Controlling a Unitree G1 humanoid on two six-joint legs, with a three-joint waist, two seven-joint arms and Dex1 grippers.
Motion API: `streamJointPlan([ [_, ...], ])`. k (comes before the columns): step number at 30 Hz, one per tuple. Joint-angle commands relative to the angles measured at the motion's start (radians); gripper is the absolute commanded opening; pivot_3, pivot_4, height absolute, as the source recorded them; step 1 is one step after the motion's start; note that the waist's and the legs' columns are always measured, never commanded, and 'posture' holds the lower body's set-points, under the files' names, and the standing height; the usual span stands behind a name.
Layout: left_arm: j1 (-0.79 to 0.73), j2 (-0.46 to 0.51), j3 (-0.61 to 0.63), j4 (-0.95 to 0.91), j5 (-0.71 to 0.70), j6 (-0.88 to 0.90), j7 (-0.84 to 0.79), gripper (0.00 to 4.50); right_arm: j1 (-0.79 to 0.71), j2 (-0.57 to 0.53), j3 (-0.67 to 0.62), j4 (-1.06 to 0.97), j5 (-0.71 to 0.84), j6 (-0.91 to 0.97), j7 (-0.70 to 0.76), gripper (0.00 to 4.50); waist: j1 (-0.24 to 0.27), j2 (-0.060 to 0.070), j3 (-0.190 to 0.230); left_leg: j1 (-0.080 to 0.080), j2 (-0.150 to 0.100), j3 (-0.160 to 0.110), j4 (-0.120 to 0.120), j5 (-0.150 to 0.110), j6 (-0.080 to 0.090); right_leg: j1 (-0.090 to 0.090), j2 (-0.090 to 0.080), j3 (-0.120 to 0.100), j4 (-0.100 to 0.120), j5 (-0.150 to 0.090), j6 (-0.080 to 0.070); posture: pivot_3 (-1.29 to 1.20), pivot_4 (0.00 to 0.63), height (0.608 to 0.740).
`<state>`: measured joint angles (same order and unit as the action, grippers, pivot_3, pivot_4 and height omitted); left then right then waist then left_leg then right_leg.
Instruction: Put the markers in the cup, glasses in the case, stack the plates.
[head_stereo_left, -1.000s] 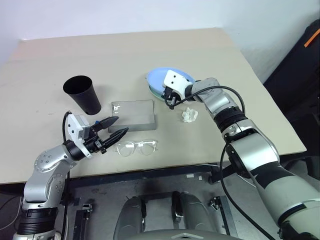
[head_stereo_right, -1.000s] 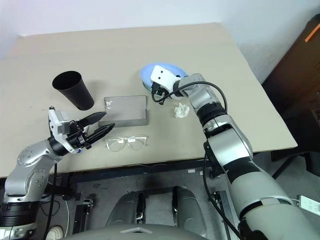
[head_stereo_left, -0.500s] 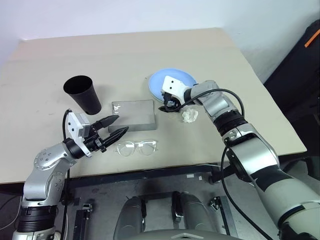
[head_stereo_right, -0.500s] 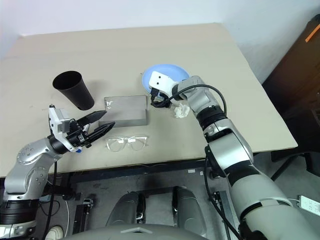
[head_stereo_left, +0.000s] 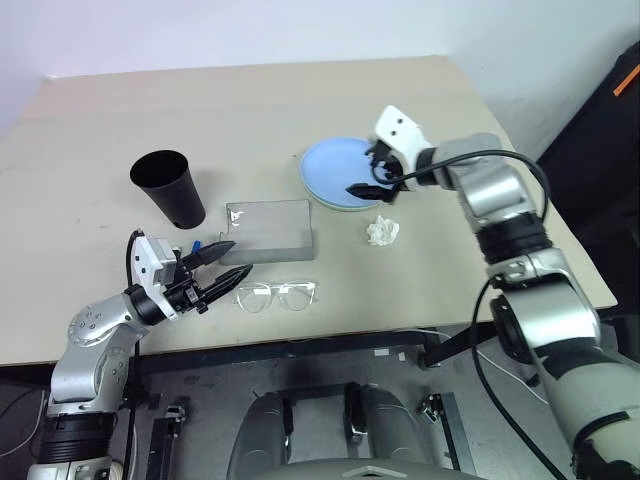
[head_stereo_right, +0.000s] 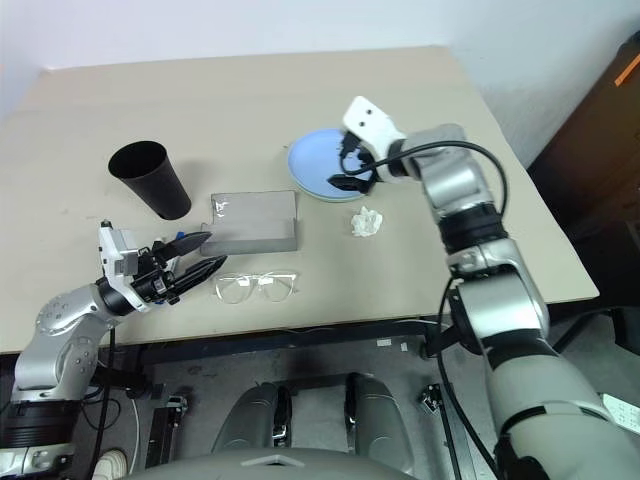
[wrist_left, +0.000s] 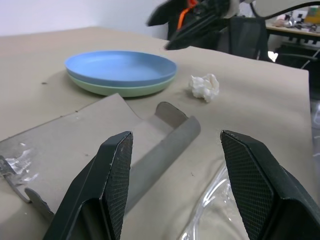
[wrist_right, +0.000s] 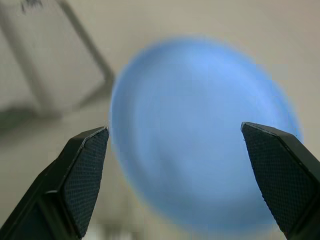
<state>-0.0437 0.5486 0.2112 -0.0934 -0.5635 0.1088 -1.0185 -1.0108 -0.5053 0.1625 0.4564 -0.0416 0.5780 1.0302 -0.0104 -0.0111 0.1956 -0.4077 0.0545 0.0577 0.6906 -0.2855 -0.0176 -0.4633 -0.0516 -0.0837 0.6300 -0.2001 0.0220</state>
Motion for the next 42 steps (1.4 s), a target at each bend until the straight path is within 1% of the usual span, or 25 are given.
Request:
streamJointPlan([
  [1, 0.007, 0.004, 0.013, -0.046, -0.010, -0.016, -0.003, 2.94, 0.050, -0.041, -0.092, -0.132, 0.103, 0.132, 0.021, 4.47, -0.001, 0.000, 0.000, 0.000, 0.000, 0.000, 0.000, 0.000, 0.000, 0.000, 0.000, 0.000, 0.000, 0.000, 0.000, 0.00, 0.150, 0.730],
  [3, 0.015, 0.014, 0.026, -0.088, -0.038, 0.008, 0.001, 2.94, 0.124, -0.057, -0.138, -0.200, 0.161, 0.182, 0.024, 4.47, -0.002, 0.000, 0.000, 0.001, 0.001, 0.000, -0.001, 0.000, 0.000, 0.000, 0.001, 0.000, 0.001, 0.000, 0.000, 0.00, 0.150, 0.730],
  [5, 0.019, 0.022, 0.036, -0.109, -0.053, 0.024, 0.004, 2.94, 0.176, -0.068, -0.155, -0.258, 0.195, 0.201, 0.023, 4.47, -0.001, 0.000, 0.000, 0.001, 0.002, 0.000, -0.001, 0.000, 0.000, 0.000, 0.003, 0.000, 0.000, 0.000, 0.000, 0.00, 0.150, 0.730],
  [9, 0.032, 0.065, 0.058, -0.147, -0.097, 0.075, -0.015, 2.94, 0.246, -0.075, -0.111, -0.301, 0.170, 0.213, -0.042, 4.47, -0.004, 0.000, 0.000, 0.002, 0.005, 0.000, -0.002, 0.000, 0.000, -0.001, 0.005, 0.000, 0.001, -0.001, 0.001, 0.00, 0.150, 0.730],
  [13, 0.022, 0.086, 0.088, -0.153, -0.126, 0.104, 0.000, 2.94, 0.257, -0.054, -0.090, -0.294, 0.181, 0.222, -0.083, 4.47, -0.002, 0.000, 0.000, 0.002, 0.006, 0.000, -0.002, 0.000, 0.000, -0.001, 0.007, 0.000, 0.001, -0.001, 0.000, 0.00, 0.150, 0.730],
  [24, 0.034, 0.122, 0.098, -0.198, -0.114, 0.156, 0.026, 2.94, 0.236, 0.006, -0.051, -0.197, 0.188, 0.222, -0.150, 4.47, -0.002, 0.000, 0.000, 0.001, 0.006, 0.002, -0.002, 0.000, 0.000, -0.002, 0.006, 0.001, 0.000, 0.000, -0.002, 0.00, 0.150, 0.730],
  [27, 0.037, 0.125, 0.099, -0.204, -0.114, 0.172, 0.036, 3.50, 0.240, 0.015, -0.044, -0.198, 0.186, 0.218, -0.156, 4.50, -0.002, 0.000, 0.000, 0.001, 0.006, 0.002, -0.002, 0.000, 0.000, -0.002, 0.006, 0.001, 0.000, 0.000, -0.002, 0.00, 0.150, 0.730],
  [30, 0.038, 0.127, 0.105, -0.198, -0.122, 0.184, 0.034, 4.43, 0.244, 0.015, -0.038, -0.197, 0.188, 0.220, -0.159, 4.50, -0.002, 0.000, 0.000, 0.001, 0.006, 0.002, -0.002, 0.000, 0.000, -0.002, 0.007, 0.001, 0.000, -0.001, -0.001, 0.00, 0.150, 0.730],
  [38, 0.020, 0.138, 0.117, -0.156, -0.102, 0.180, 0.037, 4.47, 0.247, 0.019, -0.038, -0.195, 0.202, 0.216, -0.164, 4.50, -0.002, 0.000, 0.000, 0.001, 0.006, 0.002, -0.002, 0.000, 0.000, -0.002, 0.007, 0.001, 0.000, -0.001, -0.001, 0.00, 0.150, 0.730],
  [41, 0.020, 0.139, 0.117, -0.132, -0.091, 0.162, 0.023, 4.50, 0.244, 0.027, -0.048, -0.192, 0.198, 0.209, -0.192, 3.88, -0.002, 0.000, 0.000, 0.001, 0.006, 0.002, -0.002, 0.000, 0.000, -0.002, 0.007, 0.001, 0.000, -0.001, -0.001, 0.00, 0.150, 0.730],
  [42, 0.023, 0.138, 0.117, -0.125, -0.086, 0.151, 0.016, 4.50, 0.244, 0.025, -0.047, -0.196, 0.199, 0.206, -0.191, 3.55, -0.002, 0.000, 0.000, 0.001, 0.006, 0.002, -0.002, 0.000, 0.000, -0.002, 0.007, 0.001, 0.000, -0.001, -0.001, 0.00, 0.150, 0.730],
])
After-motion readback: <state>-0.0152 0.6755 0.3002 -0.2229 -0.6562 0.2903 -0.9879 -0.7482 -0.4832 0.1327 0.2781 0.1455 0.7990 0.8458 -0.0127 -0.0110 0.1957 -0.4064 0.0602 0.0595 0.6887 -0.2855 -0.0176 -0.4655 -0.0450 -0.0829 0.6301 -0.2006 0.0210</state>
